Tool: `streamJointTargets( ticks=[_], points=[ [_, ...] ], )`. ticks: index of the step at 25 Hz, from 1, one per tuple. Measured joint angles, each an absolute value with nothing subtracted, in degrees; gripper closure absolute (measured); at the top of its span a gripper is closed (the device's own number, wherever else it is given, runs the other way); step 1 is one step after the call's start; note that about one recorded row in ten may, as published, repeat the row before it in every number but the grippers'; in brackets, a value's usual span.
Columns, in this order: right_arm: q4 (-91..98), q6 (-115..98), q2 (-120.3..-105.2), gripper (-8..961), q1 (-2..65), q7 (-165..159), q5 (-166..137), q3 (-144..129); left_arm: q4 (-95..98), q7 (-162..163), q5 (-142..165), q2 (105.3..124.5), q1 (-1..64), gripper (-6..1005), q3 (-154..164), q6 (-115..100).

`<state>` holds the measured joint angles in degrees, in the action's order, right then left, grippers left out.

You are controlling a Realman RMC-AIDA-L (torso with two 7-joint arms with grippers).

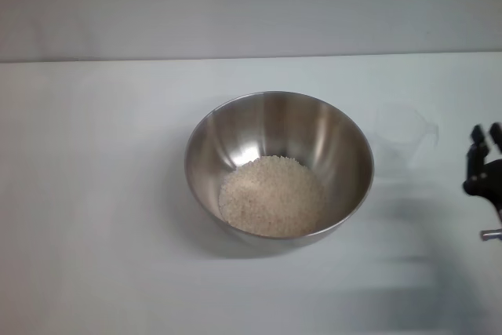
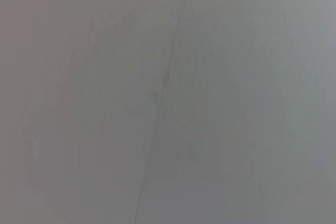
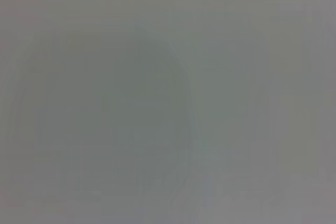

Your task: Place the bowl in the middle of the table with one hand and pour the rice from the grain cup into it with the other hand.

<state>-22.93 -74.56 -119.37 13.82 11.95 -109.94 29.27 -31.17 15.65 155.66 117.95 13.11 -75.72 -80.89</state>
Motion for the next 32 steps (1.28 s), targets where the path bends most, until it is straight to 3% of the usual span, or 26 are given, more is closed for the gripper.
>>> streamJointTargets(
  ticks=[11,21,24,32],
  points=[
    [-16.1,-87.4,-118.98,759,17.8,2.5,-109.5,31.0,-29.7,15.1,155.7,118.02,13.0,186,-75.8,-80.4],
    [-9.1,-91.4,-118.94,567,22.9,-2.9,-109.4,33.9,-27.2,12.8,155.6,118.21,13.5,186,-75.8,-79.7],
    [-8.6,-91.6,-118.94,385,23.3,-2.9,-109.4,35.2,-26.9,12.5,155.6,118.21,13.7,186,-75.8,-79.7],
    [-8.4,-92.2,-118.95,385,23.3,-2.8,-109.4,38.7,-26.8,10.8,155.3,118.30,13.9,186,-75.8,-79.7]
  ],
)
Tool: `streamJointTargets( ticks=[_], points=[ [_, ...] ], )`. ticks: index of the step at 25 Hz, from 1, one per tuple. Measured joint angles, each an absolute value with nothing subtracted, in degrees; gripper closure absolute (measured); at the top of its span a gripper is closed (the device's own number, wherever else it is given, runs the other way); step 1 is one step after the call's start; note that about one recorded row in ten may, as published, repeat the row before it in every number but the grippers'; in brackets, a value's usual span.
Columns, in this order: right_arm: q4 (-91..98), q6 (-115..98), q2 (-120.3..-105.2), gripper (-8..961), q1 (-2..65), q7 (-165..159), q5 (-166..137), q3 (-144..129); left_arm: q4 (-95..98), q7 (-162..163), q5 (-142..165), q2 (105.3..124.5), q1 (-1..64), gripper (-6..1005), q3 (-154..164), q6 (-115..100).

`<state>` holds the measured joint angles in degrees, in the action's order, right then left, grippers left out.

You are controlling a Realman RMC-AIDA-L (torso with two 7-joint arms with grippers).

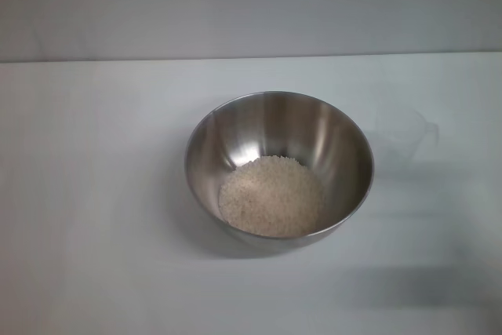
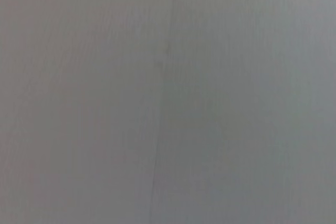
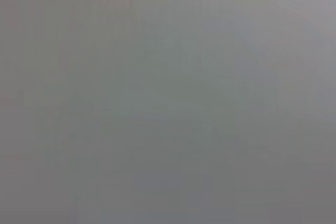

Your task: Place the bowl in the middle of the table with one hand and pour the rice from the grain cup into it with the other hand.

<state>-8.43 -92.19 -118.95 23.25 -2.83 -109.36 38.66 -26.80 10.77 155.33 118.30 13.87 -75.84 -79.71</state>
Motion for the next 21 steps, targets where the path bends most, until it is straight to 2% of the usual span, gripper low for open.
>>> streamJointTargets(
  ticks=[21],
  points=[
    [-8.5,-91.8,-119.20,385,23.0,-2.8,-109.7,39.3,-25.2,11.1,155.2,118.39,14.2,186,-75.8,-80.1]
  ],
)
